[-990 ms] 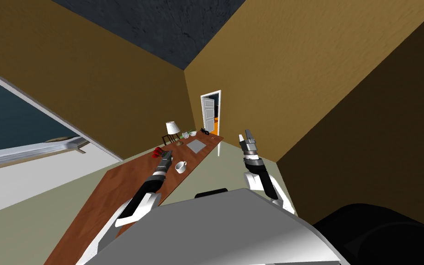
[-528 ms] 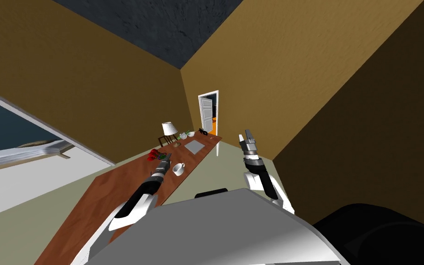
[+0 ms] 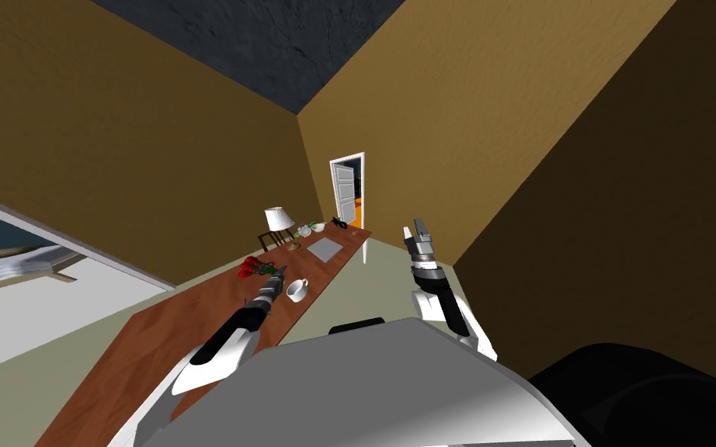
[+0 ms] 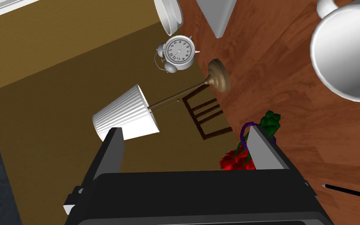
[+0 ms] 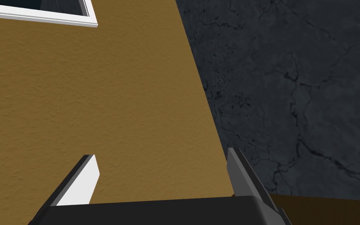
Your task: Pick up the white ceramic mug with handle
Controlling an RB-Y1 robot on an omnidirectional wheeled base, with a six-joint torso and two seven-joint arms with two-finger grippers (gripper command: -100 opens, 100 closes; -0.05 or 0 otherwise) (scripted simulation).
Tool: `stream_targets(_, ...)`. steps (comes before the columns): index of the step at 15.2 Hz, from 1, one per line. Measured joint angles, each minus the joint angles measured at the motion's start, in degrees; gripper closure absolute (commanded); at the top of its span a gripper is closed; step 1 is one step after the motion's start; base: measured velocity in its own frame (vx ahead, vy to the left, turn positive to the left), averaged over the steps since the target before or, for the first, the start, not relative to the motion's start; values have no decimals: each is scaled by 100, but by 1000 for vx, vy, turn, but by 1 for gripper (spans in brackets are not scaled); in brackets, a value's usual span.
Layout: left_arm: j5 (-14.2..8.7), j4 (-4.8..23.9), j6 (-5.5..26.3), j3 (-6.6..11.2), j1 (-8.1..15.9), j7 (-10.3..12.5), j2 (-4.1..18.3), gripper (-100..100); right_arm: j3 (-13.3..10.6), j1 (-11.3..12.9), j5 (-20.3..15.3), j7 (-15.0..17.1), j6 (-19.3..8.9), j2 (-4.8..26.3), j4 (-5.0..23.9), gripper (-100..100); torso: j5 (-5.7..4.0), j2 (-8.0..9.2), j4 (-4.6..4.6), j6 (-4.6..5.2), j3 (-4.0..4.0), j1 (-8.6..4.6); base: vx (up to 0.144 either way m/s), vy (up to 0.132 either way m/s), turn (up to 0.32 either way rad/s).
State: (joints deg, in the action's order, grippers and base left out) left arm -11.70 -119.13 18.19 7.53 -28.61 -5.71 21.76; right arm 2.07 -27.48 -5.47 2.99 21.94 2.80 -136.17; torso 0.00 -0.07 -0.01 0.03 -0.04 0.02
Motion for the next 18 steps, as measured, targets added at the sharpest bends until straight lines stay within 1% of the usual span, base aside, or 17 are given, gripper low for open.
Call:
stream_targets(3,-113,26,349,68,-49,9,51,-100,0,0,0,0,0,0,0,0,0,-2,0,-1,-1,0,20,10,-114)
stream_targets(6,-253,102,715,149,-53,25,137,-100,0,0,0,0,0,0,0,0,0,-4,-1,-1,-2,2,21,12,-109)
stream_targets(7,-313,170,815,172,-54,27,175,-100,0,0,0,0,0,0,0,0,1,-4,-1,-1,-2,3,14,14,-51)
stream_targets(10,-398,173,1154,230,-68,40,218,-100,0,0,0,0,0,0,0,0,0,0,0,-1,0,0,11,7,-82)
stream_targets(14,-528,263,1607,304,-103,47,250,-100,0,0,0,0,0,0,0,0,0,-3,-1,-1,-2,2,18,13,-99)
stream_targets(16,-643,269,1877,373,-118,65,328,-100,0,0,0,0,0,0,0,0,0,-3,0,0,-1,2,20,14,-150)
stream_targets(18,-731,381,2122,409,-83,72,379,-100,1,-1,0,0,0,0,0,0,1,-3,-1,-4,-2,2,18,13,-86)
